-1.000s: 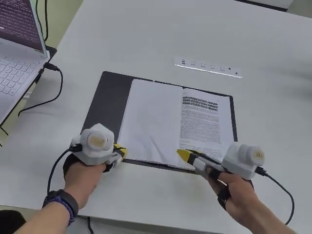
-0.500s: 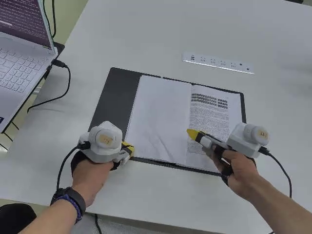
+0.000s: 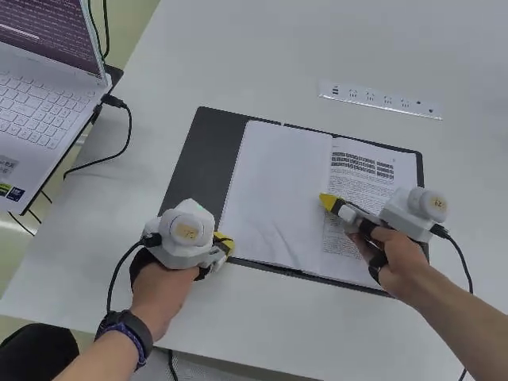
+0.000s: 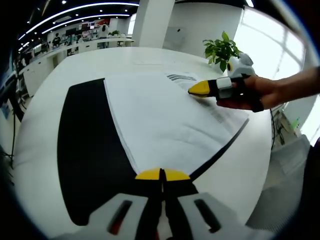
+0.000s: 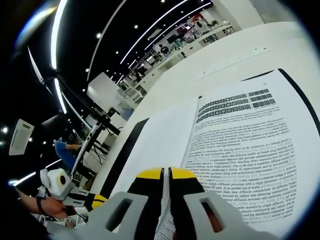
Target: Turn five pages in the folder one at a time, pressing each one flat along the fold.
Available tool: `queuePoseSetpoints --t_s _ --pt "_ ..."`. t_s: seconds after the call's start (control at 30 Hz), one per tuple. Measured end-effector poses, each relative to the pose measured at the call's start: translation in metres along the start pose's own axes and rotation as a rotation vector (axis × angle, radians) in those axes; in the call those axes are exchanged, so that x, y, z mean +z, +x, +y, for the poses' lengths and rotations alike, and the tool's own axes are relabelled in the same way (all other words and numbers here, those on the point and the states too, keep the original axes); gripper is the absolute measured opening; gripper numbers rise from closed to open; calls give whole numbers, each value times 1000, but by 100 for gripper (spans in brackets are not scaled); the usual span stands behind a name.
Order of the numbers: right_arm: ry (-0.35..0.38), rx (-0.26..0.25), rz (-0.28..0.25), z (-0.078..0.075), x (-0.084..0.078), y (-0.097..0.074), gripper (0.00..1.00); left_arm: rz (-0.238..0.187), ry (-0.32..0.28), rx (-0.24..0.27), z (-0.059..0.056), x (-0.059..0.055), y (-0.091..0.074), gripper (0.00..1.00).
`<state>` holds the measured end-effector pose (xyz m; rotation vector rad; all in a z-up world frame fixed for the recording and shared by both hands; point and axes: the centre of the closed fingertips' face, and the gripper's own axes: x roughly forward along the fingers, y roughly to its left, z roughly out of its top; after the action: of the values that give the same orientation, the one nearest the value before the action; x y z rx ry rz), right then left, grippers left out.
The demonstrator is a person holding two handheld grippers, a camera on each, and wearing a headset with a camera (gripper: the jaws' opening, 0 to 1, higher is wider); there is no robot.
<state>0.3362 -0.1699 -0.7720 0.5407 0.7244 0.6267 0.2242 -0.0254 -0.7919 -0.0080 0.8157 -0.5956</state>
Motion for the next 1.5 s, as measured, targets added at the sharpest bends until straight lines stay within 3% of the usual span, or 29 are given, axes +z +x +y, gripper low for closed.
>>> queuePoseSetpoints --t_s 0.37,0.8,1.33,1.5 --pt "-1 -11 -55 -10 14 8 0 -2 -22 6 1 0 0 0" --pt "6 -45 -116 -1 30 19 0 -12 -7 4 1 0 0 0" --pt "113 -90 -247 -18 64 40 0 -13 -24 8 2 1 1 0" --pt "109 -97 -262 -16 73 45 0 -12 -20 4 1 1 2 0"
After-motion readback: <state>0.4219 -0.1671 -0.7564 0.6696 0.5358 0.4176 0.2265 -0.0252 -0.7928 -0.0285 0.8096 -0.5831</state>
